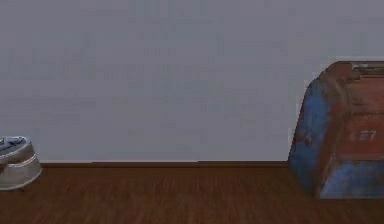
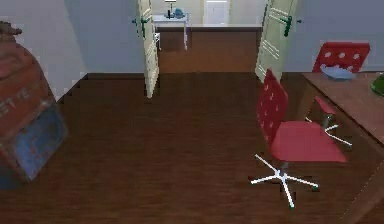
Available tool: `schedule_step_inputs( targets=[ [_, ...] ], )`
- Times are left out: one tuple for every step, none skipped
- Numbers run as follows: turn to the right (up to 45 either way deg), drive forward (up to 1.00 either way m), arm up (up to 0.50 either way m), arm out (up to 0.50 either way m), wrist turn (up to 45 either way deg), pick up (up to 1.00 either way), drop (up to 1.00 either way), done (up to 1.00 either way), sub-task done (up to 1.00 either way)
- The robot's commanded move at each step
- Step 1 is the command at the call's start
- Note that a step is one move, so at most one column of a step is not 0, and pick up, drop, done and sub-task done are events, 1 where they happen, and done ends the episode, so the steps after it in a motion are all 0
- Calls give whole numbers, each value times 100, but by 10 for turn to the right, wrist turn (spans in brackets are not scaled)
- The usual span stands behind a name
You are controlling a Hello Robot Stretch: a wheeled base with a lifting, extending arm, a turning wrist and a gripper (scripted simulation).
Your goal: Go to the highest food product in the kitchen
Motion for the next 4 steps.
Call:
schedule_step_inputs(
  targets=[
    [-450,0,0,0,0,0,0,0,0],
    [-210,0,0,0,0,0,0,0,0],
    [0,50,0,0,0,0,0,0,0],
    [-180,0,0,0,0,0,0,0,0]
  ],
)
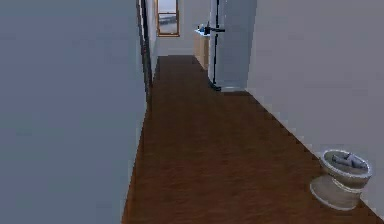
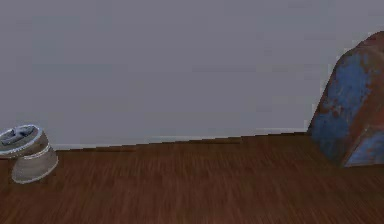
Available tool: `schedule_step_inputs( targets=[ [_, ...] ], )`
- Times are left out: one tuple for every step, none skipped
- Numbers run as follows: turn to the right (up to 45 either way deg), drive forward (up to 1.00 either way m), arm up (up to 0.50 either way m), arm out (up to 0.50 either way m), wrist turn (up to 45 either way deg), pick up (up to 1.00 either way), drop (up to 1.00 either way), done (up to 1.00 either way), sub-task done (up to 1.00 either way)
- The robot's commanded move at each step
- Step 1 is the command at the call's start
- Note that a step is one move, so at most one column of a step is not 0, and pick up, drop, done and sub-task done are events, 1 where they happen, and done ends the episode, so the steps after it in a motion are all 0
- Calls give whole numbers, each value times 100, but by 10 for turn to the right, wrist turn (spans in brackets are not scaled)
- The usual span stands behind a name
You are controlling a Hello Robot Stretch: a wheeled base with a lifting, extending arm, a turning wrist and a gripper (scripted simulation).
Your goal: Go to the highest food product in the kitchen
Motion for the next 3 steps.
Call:
schedule_step_inputs(
  targets=[
    [0,100,0,0,0,0,0,0,0],
    [-30,0,0,0,0,0,0,0,0],
    [0,100,0,0,0,0,0,0,0]
  ],
)
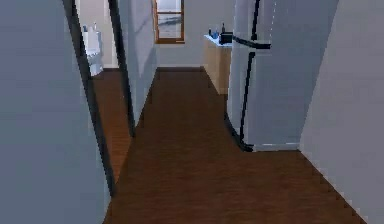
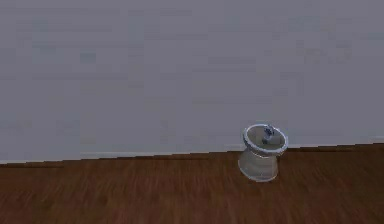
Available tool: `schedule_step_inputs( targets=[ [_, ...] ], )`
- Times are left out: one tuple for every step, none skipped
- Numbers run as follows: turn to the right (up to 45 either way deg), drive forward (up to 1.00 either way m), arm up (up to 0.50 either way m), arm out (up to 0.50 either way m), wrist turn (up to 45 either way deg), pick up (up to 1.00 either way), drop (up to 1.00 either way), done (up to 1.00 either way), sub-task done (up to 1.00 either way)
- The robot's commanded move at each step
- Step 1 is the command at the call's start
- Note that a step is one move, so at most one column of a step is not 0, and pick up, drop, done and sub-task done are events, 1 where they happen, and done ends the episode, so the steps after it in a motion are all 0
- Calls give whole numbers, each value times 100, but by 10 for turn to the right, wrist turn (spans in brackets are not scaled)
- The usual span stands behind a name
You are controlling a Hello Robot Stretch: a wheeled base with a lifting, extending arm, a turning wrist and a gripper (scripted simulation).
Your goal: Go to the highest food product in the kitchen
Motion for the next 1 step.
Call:
schedule_step_inputs(
  targets=[
    [0,100,0,0,0,0,0,0,0]
  ],
)
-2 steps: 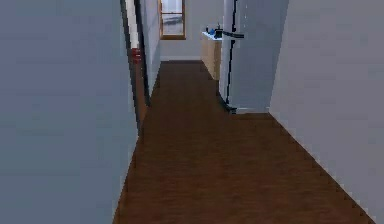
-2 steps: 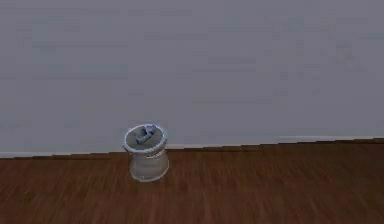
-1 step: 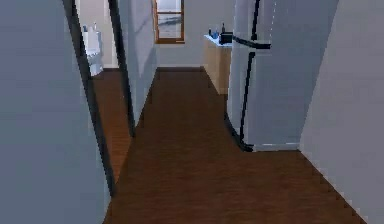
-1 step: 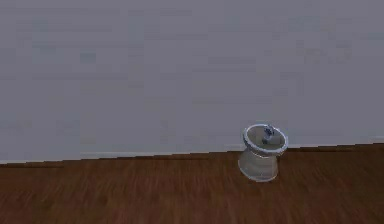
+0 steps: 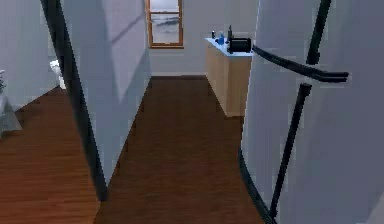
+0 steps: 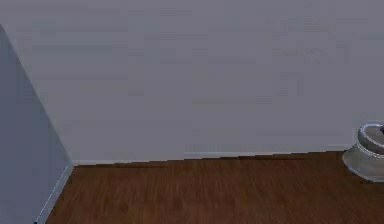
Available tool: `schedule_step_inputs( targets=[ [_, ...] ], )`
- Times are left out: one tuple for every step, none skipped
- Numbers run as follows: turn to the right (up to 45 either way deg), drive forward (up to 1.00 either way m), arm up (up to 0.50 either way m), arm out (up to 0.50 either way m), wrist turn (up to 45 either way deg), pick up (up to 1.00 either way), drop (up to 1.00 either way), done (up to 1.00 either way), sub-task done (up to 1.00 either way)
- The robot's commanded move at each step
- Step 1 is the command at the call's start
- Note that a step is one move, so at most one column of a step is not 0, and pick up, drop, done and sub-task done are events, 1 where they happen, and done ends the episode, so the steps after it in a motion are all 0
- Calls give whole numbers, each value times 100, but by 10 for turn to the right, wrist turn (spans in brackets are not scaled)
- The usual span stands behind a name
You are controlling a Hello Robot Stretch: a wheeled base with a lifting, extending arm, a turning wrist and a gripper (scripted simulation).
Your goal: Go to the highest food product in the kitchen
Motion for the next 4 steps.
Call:
schedule_step_inputs(
  targets=[
    [-30,0,0,0,0,0,0,0,0],
    [0,100,0,0,0,0,0,0,0],
    [0,100,0,0,0,0,0,0,0],
    [0,15,0,0,0,0,0,0,0]
  ],
)
